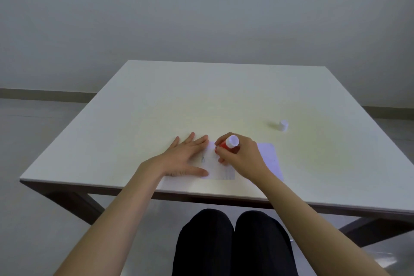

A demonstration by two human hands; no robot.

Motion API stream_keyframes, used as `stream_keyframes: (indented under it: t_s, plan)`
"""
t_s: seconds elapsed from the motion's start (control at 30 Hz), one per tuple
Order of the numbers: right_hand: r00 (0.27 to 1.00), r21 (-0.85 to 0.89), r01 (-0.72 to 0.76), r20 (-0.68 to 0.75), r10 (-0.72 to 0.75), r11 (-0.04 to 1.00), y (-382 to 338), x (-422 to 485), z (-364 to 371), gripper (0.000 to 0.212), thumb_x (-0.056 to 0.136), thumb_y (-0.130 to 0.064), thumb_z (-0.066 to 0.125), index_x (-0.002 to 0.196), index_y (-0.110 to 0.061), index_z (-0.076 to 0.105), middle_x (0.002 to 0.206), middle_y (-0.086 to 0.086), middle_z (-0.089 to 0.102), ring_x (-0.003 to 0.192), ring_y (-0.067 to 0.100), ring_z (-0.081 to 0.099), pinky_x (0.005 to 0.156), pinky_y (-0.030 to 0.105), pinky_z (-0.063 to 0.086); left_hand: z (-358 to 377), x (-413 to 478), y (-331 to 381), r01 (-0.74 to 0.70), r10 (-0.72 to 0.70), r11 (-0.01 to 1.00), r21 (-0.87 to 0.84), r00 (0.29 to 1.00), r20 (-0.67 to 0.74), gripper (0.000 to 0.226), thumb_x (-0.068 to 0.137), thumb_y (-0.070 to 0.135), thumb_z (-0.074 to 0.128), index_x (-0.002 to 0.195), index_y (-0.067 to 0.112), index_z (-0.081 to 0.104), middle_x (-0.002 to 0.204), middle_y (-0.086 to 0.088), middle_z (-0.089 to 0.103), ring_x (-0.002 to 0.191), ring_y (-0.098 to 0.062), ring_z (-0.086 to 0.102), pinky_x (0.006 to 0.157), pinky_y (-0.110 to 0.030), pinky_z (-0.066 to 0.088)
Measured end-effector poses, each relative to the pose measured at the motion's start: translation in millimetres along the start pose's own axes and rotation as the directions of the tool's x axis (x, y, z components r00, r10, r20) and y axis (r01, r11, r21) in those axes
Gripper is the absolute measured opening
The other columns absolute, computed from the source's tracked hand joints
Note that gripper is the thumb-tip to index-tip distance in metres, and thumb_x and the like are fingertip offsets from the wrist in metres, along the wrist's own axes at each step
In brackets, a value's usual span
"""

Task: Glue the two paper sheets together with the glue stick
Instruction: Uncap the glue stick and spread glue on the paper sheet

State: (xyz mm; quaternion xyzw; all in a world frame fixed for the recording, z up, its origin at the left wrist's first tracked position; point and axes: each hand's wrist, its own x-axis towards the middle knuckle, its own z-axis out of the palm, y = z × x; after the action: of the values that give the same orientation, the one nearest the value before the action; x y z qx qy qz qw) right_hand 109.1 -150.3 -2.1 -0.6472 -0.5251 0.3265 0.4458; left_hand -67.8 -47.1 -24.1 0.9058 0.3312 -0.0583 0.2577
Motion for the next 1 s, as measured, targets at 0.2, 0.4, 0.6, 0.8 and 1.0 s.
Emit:
stream_keyframes:
  t_s: [0.2, 0.4, 0.6, 0.8, 1.0]
  plan:
    - [1.000, 0.122, -0.016, 0.002, 0.016, 0.992, 4, 3, -8, 0.006, 0.083, -0.010, 0.062, 0.087, -0.008, 0.067, 0.080, 0.020, 0.072, 0.068, 0.026, 0.071, 0.072, 0.040, 0.060, -2, -1, 1, 0.007, -0.007, 1.000, 0.013, 1.000, 0.013, 0.096, 0.081, 0.058, 0.058, 0.152, 0.029, -0.001, 0.159, 0.018, -0.008, 0.145, -0.008, -0.017, 0.117, -0.040, -0.014]
    - [0.989, 0.059, -0.020, 0.145, 0.011, 0.998, 4, -10, -1, 0.006, 0.077, -0.022, 0.064, 0.080, -0.021, 0.069, 0.072, 0.006, 0.074, 0.068, 0.017, 0.073, 0.072, 0.034, 0.059, -1, -3, 3, 0.009, -0.009, 0.999, -0.032, 1.000, -0.003, 0.098, 0.079, 0.057, 0.061, 0.151, 0.030, 0.000, 0.159, 0.020, -0.007, 0.145, -0.005, -0.018, 0.117, -0.038, -0.014]
    - [0.997, 0.157, -0.072, -0.007, 0.074, 0.985, 4, 3, -20, 0.007, 0.082, -0.004, 0.063, 0.087, -0.001, 0.067, 0.078, 0.020, 0.073, 0.068, 0.029, 0.070, 0.069, 0.038, 0.060, -3, -2, 4, 0.010, -0.010, 1.000, 0.013, 1.000, 0.011, 0.096, 0.081, 0.055, 0.059, 0.152, 0.027, 0.000, 0.159, 0.017, -0.009, 0.145, -0.008, -0.017, 0.117, -0.039, -0.015]
    - [0.981, 0.089, -0.076, 0.184, 0.059, 0.993, 8, -16, -18, 0.007, 0.077, -0.005, 0.062, 0.074, -0.004, 0.069, 0.070, 0.013, 0.073, 0.060, 0.025, 0.071, 0.064, 0.038, 0.060, -1, -3, 3, 0.016, -0.016, 1.000, -0.024, 1.000, 0.002, 0.097, 0.081, 0.054, 0.061, 0.152, 0.029, 0.000, 0.159, 0.020, -0.009, 0.144, -0.005, -0.019, 0.117, -0.038, -0.017]
    - [0.993, 0.137, -0.096, -0.060, 0.105, 0.986, 11, -9, -35, 0.009, 0.079, 0.000, 0.061, 0.077, -0.001, 0.069, 0.070, 0.018, 0.073, 0.059, 0.024, 0.068, 0.064, 0.038, 0.059, -2, -2, 4, 0.014, -0.014, 1.000, -0.001, 1.000, 0.011, 0.095, 0.082, 0.052, 0.060, 0.152, 0.028, 0.000, 0.159, 0.020, -0.009, 0.144, -0.005, -0.019, 0.117, -0.038, -0.016]
